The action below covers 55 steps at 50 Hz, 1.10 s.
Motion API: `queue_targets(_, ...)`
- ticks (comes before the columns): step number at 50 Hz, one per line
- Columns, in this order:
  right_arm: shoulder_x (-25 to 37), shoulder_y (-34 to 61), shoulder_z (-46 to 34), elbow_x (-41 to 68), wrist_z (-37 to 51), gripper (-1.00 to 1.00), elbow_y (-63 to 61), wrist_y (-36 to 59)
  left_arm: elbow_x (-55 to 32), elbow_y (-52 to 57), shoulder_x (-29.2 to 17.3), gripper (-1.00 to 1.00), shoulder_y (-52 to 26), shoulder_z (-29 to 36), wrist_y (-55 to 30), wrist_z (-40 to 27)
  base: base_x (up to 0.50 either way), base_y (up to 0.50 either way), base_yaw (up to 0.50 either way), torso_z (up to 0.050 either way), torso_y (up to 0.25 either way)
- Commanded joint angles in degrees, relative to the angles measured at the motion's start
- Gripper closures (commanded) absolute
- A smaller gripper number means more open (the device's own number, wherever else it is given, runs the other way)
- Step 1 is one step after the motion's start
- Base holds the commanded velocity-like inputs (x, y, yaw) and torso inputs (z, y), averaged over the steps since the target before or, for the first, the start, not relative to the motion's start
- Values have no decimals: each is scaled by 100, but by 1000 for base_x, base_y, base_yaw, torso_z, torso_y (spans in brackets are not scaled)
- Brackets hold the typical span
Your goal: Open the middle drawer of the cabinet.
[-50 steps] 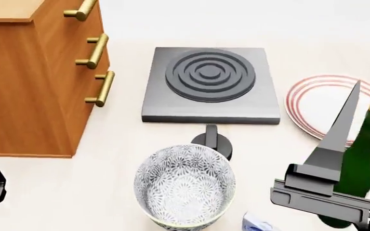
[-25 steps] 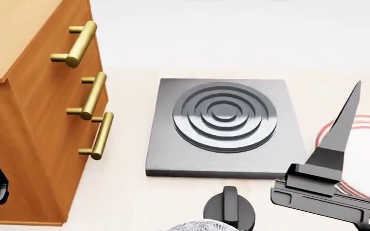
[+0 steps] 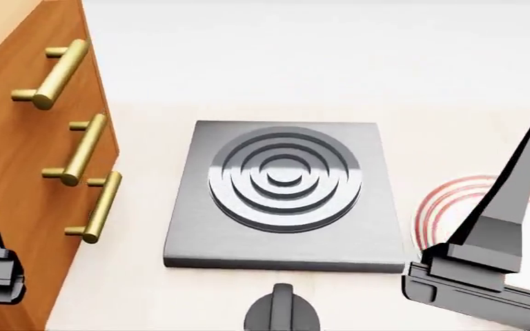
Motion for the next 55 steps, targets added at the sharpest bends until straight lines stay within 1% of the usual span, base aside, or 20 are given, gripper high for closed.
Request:
queue_targets(1, 78, -73, 14, 43, 5, -100, 44, -244, 76, 1, 7, -100, 17, 68, 6, 17, 0, -500, 0, 0, 0)
queue_targets(22, 239, -12, -85, -39, 202, -100, -16, -221, -116, 1, 7, -100, -81, -78, -31, -95, 0, -58, 0, 0, 0)
queue_targets(24, 327, -78, -6, -6, 248, -100, -6, -285, 247, 1, 7, -100, -345, 36, -127, 169, 0, 0, 0, 0, 0)
queue_targets(26, 315, -181, -1, -65, 244, -100, 84, -368, 1210, 1, 7, -100, -1177, 504, -686, 930, 0, 0, 0, 0, 0)
queue_targets(28, 286, -174, -52, -79, 226, -100, 90, -356, 2929, -1, 1, -100, -1889, 1615, -1365, 2325, 0, 0, 0, 0, 0)
queue_targets(29, 288, -140, -61, -49, 234, -100, 55, -339, 3710, -309, -49, -100, -2415, 1858, -1426, 2740, 0, 0, 0, 0, 0)
queue_targets(30, 291, -106, -72, -28, 230, -100, 42, -324, 3718, -611, -124, -100, -2769, 1944, -1374, 2855, 0, 0, 0, 0, 0)
queue_targets(31, 296, -61, -81, 8, 234, -100, 25, -300, 3487, -1186, -206, -100, -3266, 1924, -1264, 2849, 0, 0, 0, 0, 0)
queue_targets(33, 287, -41, -113, -3, 226, -100, 26, -298, 2829, -1501, -296, -100, -3536, 1837, -979, 2780, 0, 0, 0, 0, 0)
queue_targets(34, 286, -13, -132, 5, 223, -100, 26, -279, 2963, -1929, -384, -100, -3751, 1911, -878, 2583, 0, 0, 0, 0, 0)
queue_targets(37, 322, -29, -137, 24, 228, -100, -1, -309, 2512, -3200, -656, -100, -4481, 2160, -34, 2112, 0, 0, 0, 0, 0)
queue_targets(40, 358, -14, -144, 55, 231, -100, -10, -326, 2194, -4127, -761, -100, -4870, 2252, 587, 1566, 0, 0, 0, 0, 0)
queue_targets(41, 362, -9, -151, 56, 235, -100, -9, -329, 2180, -4141, -763, -100, -4874, 2250, 595, 1553, 0, 0, 0, 0, 0)
queue_targets(42, 368, -4, -149, 72, 231, -100, 3, -344, 1917, -4609, -703, -100, -4991, 2235, 710, 1551, 0, 0, 0, 0, 0)
queue_targets(43, 360, -2, -166, 62, 221, -100, 33, -345, 1855, -5138, -784, -100, -5072, 2372, 1106, 1174, 0, 0, 0, 0, 0)
queue_targets(44, 365, 5, -171, 72, 225, -100, 35, -342, 1741, -5338, -798, -100, -5087, 2417, 1208, 1206, 0, 0, 0, 0, 0)
queue_targets(45, 376, 6, -175, 86, 233, -100, 28, -339, 1754, -5985, -807, -100, -5195, 2569, 1455, 898, 0, 0, 0, 0, 0)
queue_targets(46, 387, 1, -176, 88, 241, -100, 18, -344, 1704, -6242, -753, -100, -5250, 2567, 1484, 807, 0, 0, 0, 0, 0)
queue_targets(49, 457, -20, -139, 126, 267, -100, 4, -387, 1843, -7503, -795, -100, -5499, 3061, 1996, 424, 0, 0, 0, 0, 0)
queue_targets(55, 504, -67, -122, 133, 283, -100, 47, -470, 2062, -9057, -682, -100, -5935, 3639, 2662, -240, 0, 0, 0, 0, 0)
